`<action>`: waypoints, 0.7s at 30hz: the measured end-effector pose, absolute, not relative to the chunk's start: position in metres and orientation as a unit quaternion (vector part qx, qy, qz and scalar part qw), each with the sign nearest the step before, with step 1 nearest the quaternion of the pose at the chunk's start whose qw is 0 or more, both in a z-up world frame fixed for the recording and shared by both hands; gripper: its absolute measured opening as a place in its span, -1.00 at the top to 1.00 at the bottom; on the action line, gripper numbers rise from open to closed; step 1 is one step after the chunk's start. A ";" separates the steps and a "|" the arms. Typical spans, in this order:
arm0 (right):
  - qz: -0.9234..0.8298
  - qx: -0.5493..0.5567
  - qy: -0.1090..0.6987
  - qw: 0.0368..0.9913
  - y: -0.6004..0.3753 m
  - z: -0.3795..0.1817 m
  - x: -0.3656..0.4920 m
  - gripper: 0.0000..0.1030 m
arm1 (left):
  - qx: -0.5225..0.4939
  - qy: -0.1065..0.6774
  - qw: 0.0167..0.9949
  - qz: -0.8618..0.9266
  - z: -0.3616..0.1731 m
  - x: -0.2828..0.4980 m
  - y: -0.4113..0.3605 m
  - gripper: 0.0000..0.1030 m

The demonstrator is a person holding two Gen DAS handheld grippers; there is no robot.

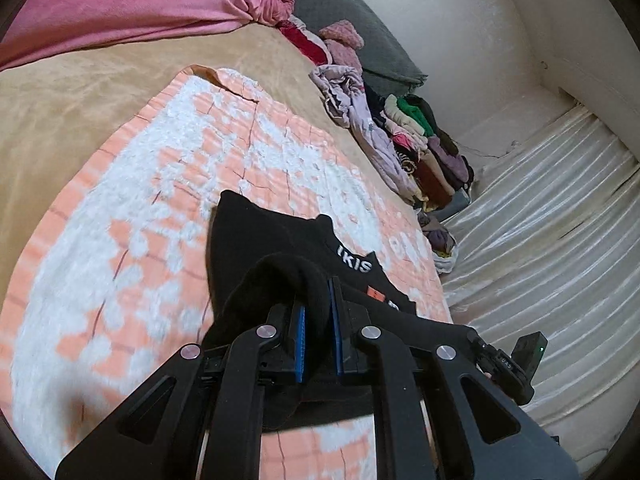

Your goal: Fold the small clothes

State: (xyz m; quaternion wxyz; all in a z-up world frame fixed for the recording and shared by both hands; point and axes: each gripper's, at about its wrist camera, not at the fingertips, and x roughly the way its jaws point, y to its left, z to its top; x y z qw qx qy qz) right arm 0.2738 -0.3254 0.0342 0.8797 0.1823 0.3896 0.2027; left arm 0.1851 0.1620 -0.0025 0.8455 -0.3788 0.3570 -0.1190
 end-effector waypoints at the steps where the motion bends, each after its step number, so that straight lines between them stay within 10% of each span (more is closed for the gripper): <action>1: 0.199 0.182 0.395 0.878 -0.325 0.030 0.281 0.92 | -0.380 0.360 0.844 -0.116 -0.006 0.191 0.163 0.81; 17: 0.168 0.195 0.442 0.859 -0.327 -0.024 0.320 0.85 | -0.381 0.387 0.834 -0.096 -0.054 0.235 0.172 0.73; 21: 0.183 0.188 0.437 0.860 -0.326 -0.019 0.318 0.25 | -0.386 0.376 0.835 -0.114 -0.050 0.235 0.171 0.41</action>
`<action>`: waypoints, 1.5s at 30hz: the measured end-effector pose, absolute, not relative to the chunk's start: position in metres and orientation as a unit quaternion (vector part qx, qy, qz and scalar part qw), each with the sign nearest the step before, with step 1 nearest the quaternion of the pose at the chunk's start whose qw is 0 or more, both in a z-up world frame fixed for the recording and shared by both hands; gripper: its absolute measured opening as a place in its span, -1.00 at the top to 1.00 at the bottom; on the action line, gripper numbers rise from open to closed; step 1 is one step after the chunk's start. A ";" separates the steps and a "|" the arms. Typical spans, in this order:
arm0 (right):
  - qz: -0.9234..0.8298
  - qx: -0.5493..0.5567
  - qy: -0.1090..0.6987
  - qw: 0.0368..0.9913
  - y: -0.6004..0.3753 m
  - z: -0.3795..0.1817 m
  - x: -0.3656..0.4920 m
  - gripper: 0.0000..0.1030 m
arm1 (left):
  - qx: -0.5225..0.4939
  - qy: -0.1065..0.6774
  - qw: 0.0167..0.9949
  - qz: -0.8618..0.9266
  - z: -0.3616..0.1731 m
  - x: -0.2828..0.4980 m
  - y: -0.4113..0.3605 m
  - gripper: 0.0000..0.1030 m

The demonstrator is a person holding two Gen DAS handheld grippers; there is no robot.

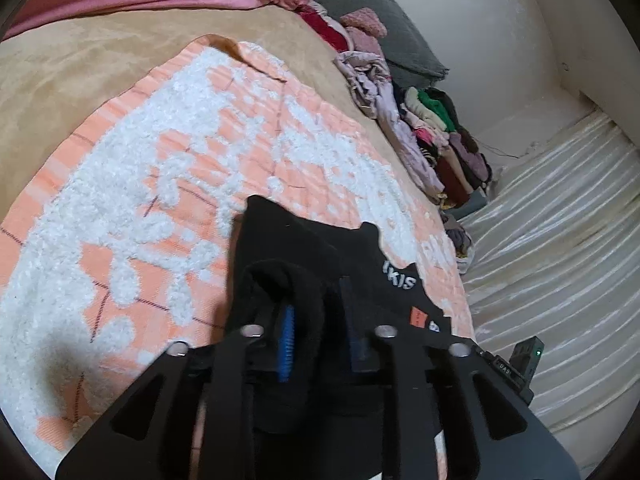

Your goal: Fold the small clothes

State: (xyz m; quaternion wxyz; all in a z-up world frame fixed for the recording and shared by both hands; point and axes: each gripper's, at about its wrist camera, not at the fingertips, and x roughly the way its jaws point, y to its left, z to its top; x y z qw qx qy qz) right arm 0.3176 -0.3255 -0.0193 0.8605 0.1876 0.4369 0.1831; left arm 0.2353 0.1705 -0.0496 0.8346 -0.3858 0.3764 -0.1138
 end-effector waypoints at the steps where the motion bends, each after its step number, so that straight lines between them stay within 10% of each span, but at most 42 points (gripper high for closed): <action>1: 0.175 0.176 0.433 0.867 -0.324 -0.017 0.316 0.19 | -0.387 0.374 0.834 -0.120 -0.049 0.235 0.169 0.24; 8: 0.150 0.144 0.406 0.890 -0.332 0.000 0.301 0.18 | -0.371 0.366 0.845 -0.121 -0.039 0.230 0.163 0.09; 13: 0.172 0.076 0.368 0.911 -0.318 0.022 0.271 0.01 | -0.316 0.345 0.876 -0.117 -0.015 0.222 0.154 -0.53; 23: 0.306 -0.029 0.382 0.871 -0.241 0.020 0.241 0.01 | -0.181 0.326 0.922 -0.102 0.024 0.197 0.123 -0.50; 31: 0.364 -0.130 0.425 0.819 -0.191 -0.003 0.215 0.45 | -0.056 0.387 0.897 -0.207 -0.005 0.180 0.027 0.42; 45: 0.299 -0.143 0.422 0.844 -0.194 -0.018 0.233 0.50 | -0.017 0.416 0.886 -0.205 -0.042 0.194 0.006 0.44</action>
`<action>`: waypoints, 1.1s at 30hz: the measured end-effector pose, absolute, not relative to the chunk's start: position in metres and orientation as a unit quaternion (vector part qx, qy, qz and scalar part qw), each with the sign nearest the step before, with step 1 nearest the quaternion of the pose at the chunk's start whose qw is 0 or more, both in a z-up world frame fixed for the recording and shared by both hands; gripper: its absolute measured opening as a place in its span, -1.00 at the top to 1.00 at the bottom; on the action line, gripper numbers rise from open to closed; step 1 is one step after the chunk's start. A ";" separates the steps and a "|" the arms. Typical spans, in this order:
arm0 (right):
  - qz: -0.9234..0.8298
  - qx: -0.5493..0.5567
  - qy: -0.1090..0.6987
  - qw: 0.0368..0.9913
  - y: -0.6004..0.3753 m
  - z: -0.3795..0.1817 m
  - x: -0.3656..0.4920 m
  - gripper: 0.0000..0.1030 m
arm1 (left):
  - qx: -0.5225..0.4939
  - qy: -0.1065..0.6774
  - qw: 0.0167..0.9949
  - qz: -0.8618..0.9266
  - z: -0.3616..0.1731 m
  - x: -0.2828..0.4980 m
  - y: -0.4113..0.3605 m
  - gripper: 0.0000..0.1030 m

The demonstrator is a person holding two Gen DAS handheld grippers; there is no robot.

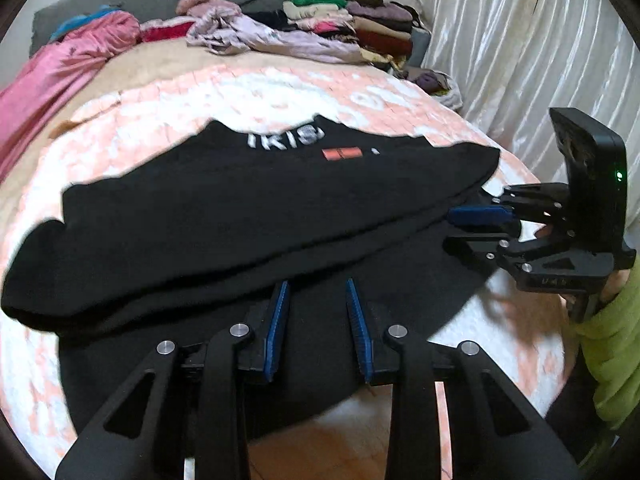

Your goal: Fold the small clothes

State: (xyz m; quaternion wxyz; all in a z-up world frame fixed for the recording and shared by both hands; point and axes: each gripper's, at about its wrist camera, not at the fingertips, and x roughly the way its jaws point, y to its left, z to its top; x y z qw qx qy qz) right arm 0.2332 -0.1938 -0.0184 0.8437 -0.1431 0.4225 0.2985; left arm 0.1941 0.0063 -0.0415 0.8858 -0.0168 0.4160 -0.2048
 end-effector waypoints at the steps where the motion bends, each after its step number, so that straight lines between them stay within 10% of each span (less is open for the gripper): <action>1: 0.296 -0.140 0.420 0.846 -0.194 -0.017 0.236 0.51 | -0.018 0.412 0.889 -0.199 -0.041 0.197 0.009 0.44; 33: 0.123 0.054 0.384 0.913 -0.307 -0.005 0.309 -0.04 | -0.157 0.355 0.921 -0.023 -0.020 0.216 0.132 -0.20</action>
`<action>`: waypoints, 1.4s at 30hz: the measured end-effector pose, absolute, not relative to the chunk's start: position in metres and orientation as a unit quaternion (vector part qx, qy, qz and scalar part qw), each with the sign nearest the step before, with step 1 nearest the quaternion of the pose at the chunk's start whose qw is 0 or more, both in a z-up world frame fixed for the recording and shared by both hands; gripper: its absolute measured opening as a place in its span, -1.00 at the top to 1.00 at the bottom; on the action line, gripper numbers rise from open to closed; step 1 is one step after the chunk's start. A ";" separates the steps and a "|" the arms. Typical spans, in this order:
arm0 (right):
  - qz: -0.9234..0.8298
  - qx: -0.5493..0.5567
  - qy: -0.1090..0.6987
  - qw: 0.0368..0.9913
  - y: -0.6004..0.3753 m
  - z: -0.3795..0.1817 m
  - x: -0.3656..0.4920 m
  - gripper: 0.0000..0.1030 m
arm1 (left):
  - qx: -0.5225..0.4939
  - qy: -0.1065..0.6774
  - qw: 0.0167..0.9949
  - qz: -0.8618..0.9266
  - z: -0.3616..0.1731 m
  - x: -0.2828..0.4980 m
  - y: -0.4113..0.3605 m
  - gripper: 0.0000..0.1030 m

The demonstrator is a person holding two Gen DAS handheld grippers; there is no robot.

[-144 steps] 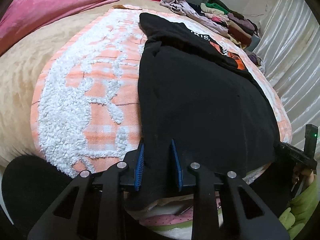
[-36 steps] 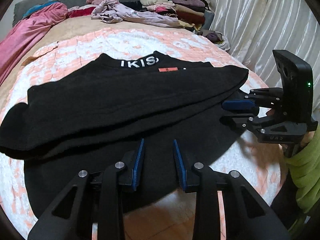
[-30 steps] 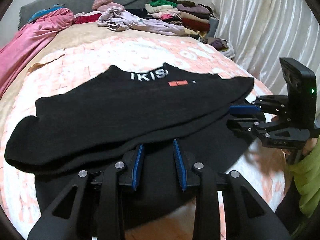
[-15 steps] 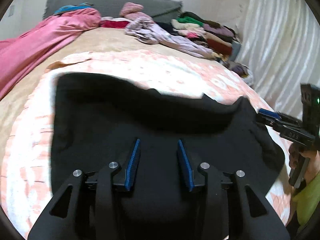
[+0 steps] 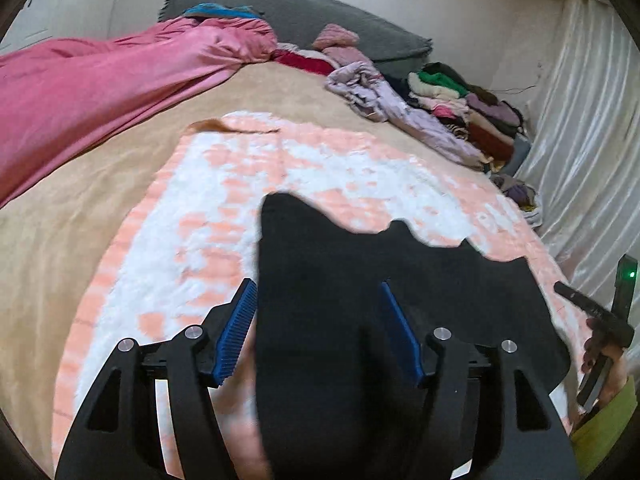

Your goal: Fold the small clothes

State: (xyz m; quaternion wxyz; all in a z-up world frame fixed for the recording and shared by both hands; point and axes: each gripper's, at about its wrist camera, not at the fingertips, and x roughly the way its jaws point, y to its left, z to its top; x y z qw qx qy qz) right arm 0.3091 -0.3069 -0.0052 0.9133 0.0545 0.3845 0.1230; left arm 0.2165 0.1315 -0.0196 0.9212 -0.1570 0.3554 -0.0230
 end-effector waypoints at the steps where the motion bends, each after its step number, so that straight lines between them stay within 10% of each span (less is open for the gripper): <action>1: 0.129 0.057 0.394 0.908 -0.305 -0.008 0.311 -0.04 | -0.156 0.360 0.920 -0.021 -0.022 0.214 0.134 -0.20; 6: 0.134 0.064 0.418 0.896 -0.295 -0.024 0.320 -0.03 | -0.179 0.390 0.903 -0.029 -0.040 0.217 0.143 -0.20; 10: 0.144 0.069 0.441 0.883 -0.289 -0.035 0.324 0.53 | -0.182 0.404 0.895 -0.041 -0.051 0.219 0.136 0.49; 16: 0.141 0.075 0.424 0.892 -0.292 -0.022 0.315 0.87 | -0.162 0.398 0.903 -0.031 -0.037 0.209 0.135 0.79; 42: 0.088 0.025 0.431 0.897 -0.289 -0.032 0.309 0.41 | -0.162 0.413 0.896 -0.019 -0.044 0.208 0.145 0.45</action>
